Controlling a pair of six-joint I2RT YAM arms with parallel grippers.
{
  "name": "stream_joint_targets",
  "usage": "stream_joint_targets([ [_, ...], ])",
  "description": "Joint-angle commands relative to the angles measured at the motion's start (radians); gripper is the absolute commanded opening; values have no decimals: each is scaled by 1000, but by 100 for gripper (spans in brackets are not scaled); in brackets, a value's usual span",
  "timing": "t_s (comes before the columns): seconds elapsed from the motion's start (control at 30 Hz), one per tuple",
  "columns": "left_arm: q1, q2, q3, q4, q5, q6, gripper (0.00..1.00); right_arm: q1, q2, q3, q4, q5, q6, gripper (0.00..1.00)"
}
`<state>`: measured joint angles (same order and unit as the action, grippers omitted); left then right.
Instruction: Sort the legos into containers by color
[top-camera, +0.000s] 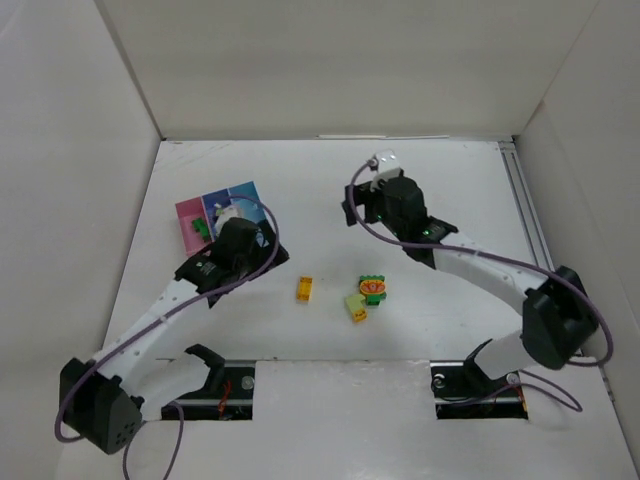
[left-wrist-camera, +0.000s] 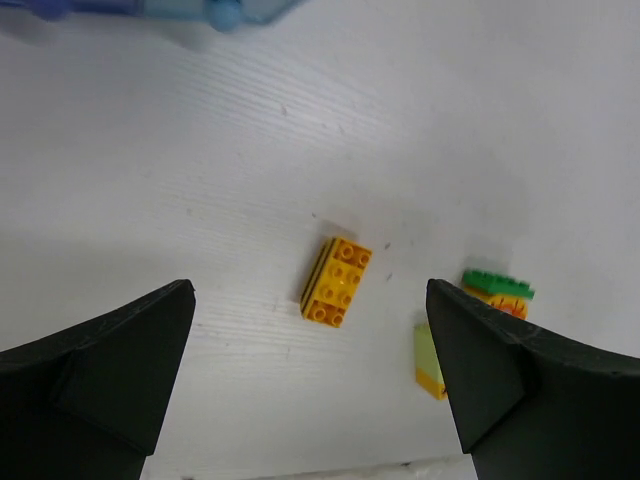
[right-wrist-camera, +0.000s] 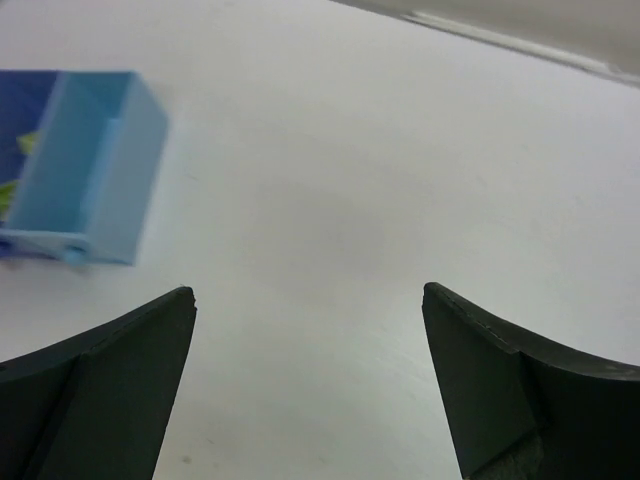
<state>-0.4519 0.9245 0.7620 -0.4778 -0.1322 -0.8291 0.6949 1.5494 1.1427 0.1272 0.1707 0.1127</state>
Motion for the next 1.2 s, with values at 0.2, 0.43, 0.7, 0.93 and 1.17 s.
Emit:
stream_joint_targets([
  [0.2, -231, 259, 11, 208, 40, 151, 100, -81, -512, -415, -66, 108, 131, 100],
  [0.43, -298, 416, 20, 229, -3, 162, 95, -109, -680, -455, -239, 176, 101, 100],
  [0.7, -372, 522, 53, 199, -82, 205, 89, -143, -681, -455, -287, 193, 91, 100],
  [0.93, -372, 583, 43, 222, -83, 205, 66, -152, -672, -455, -287, 193, 91, 100],
  [1.17, -421, 608, 77, 188, -144, 194, 34, -161, -690, -465, -287, 193, 91, 100],
])
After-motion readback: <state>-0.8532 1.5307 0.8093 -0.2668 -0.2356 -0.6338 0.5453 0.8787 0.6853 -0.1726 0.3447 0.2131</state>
